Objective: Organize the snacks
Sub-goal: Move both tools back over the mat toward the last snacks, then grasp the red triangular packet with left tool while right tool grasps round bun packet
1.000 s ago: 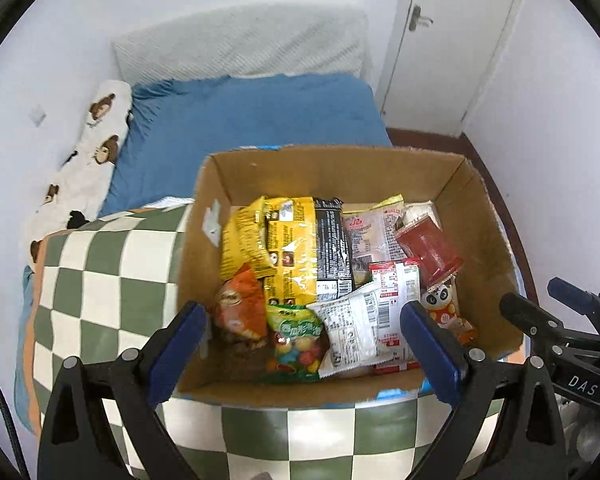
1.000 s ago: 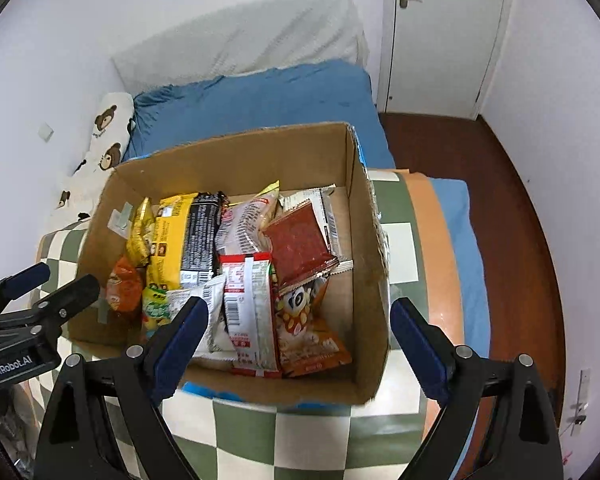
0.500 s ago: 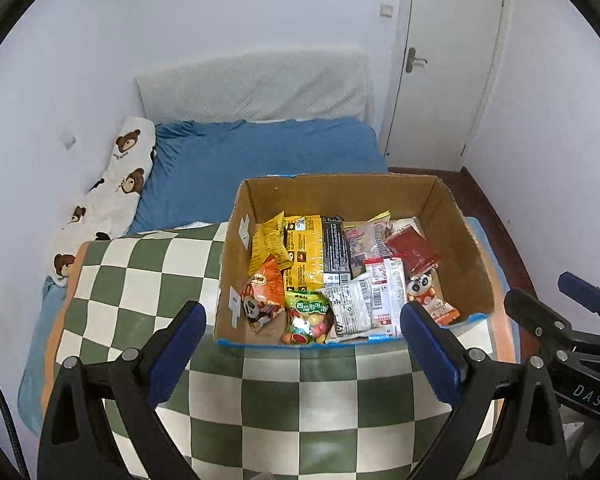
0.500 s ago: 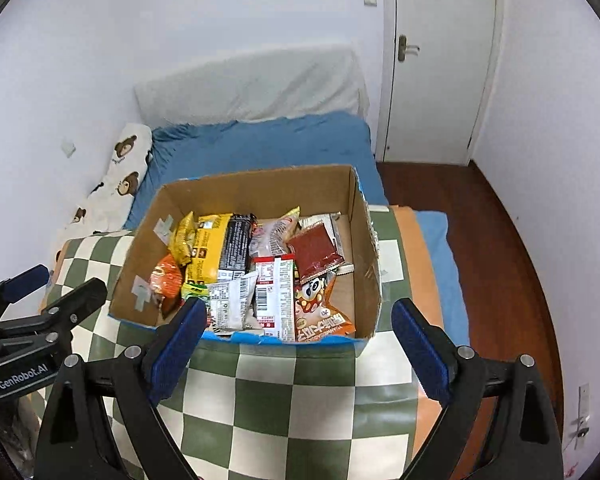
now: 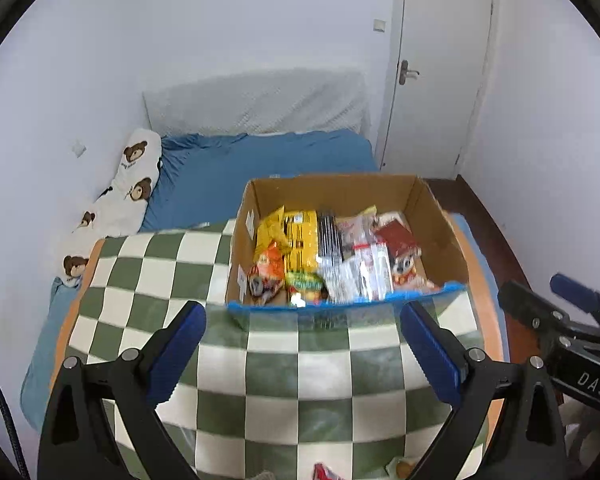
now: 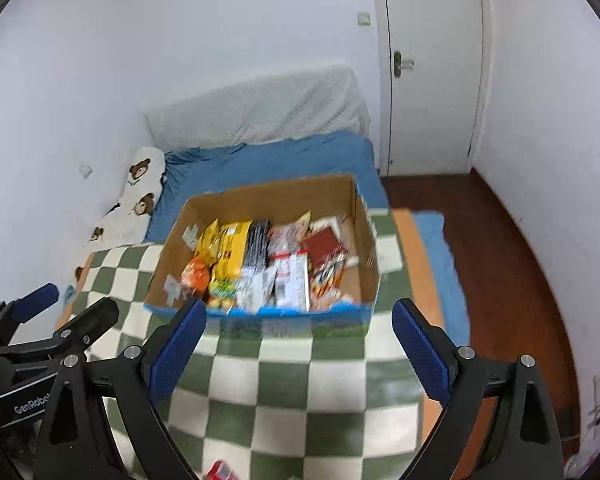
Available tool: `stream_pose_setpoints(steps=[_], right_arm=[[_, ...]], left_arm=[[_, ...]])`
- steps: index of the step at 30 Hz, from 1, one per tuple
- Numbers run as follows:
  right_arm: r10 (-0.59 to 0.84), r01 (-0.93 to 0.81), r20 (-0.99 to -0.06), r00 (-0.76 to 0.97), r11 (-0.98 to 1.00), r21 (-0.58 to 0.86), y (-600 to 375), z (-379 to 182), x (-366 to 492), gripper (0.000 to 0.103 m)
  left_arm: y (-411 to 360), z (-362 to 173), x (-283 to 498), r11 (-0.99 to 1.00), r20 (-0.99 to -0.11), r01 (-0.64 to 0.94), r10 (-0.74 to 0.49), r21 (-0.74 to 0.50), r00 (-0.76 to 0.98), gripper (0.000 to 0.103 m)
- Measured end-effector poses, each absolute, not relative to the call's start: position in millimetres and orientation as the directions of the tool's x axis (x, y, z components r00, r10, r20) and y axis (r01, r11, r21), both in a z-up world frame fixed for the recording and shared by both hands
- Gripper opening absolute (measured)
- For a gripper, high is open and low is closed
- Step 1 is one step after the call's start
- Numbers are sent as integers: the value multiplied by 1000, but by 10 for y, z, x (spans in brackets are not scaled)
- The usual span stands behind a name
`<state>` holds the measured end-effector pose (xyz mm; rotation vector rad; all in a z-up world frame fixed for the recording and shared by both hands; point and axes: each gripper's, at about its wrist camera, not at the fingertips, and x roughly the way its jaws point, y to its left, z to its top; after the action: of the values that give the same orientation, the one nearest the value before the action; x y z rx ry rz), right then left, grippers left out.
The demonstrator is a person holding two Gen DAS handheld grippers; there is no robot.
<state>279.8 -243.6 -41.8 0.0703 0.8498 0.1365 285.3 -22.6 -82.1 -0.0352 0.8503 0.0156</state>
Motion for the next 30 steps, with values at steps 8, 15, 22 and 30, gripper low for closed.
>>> stream_pose_setpoints(steps=[8, 15, 22, 30], right_arm=[[245, -25, -894, 376, 967, 255, -2657, -1414, 2303, 96], [254, 22, -957, 141, 965, 260, -2753, -2448, 1975, 96], [251, 37, -967, 43, 967, 253, -2722, -3034, 1919, 96], [248, 55, -969, 15, 967, 249, -2714, -3183, 1899, 96]], left_arm=[[-178, -1676, 2429, 1000, -899, -7, 16, 14, 438, 100], [-235, -2697, 2131, 997, -986, 17, -75, -73, 148, 99], [-447, -3265, 2085, 989, -989, 24, -149, -149, 16, 99], [-640, -3585, 2123, 987, -987, 24, -160, -161, -27, 59]])
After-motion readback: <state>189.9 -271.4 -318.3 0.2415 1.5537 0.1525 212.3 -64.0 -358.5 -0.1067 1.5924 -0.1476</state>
